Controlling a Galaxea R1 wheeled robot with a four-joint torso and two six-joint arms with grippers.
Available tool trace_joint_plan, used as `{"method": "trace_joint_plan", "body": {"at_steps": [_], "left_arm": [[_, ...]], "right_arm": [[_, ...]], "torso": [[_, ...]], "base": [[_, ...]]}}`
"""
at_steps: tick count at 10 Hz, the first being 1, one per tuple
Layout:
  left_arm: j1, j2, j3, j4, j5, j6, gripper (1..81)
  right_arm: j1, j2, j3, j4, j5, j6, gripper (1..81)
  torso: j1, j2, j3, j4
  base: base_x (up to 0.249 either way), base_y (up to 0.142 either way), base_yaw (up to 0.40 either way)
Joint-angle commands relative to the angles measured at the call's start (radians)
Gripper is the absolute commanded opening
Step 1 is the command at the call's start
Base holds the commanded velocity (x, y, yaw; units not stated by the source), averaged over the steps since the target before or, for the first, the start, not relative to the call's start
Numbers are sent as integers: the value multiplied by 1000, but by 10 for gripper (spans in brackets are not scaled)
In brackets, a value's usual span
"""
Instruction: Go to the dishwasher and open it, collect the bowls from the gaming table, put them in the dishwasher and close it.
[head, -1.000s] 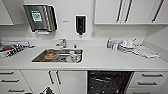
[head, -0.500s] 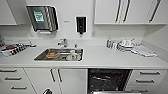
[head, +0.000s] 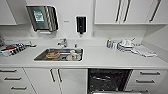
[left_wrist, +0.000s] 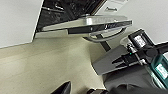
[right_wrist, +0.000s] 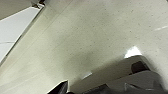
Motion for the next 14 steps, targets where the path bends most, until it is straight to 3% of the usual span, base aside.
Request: {"method": "trace_joint_plan", "body": {"at_steps": [1, 3, 4, 6, 9, 11, 14], "left_arm": [[81, 41, -124, -1, 11, 22, 811], [220, 138, -300, 20, -53, 36, 811], [279, 170, -355, 26, -78, 37, 811], [362, 288, -516, 81, -103, 39, 811], [463, 402, -692, 123, -135, 39, 811], [527, 452, -784, 126, -224, 39, 811], [596, 574, -951, 124, -235, 39, 811]], "right_arm": [[2, -21, -25, -1, 21, -139, 811], [-67, 31, -108, 0, 44, -250, 811], [-102, 52, -138, -1, 48, -275, 811], [-159, 113, -234, -1, 74, -353, 811], [-234, 156, -295, -2, 128, -450, 811], [-280, 203, -327, -5, 175, -531, 811], [-313, 329, -483, -47, 177, -571, 811]], "torso": [[0, 0, 0, 0], [0, 0, 0, 0], [0, 0, 0, 0], [0, 0, 0, 0], [0, 0, 0, 0], [0, 0, 0, 0], [0, 0, 1, 0]], "base": [[0, 0, 0], [0, 0, 0], [0, 0, 0], [0, 0, 0], [0, 0, 0], [0, 0, 0], [0, 0, 0]]}}
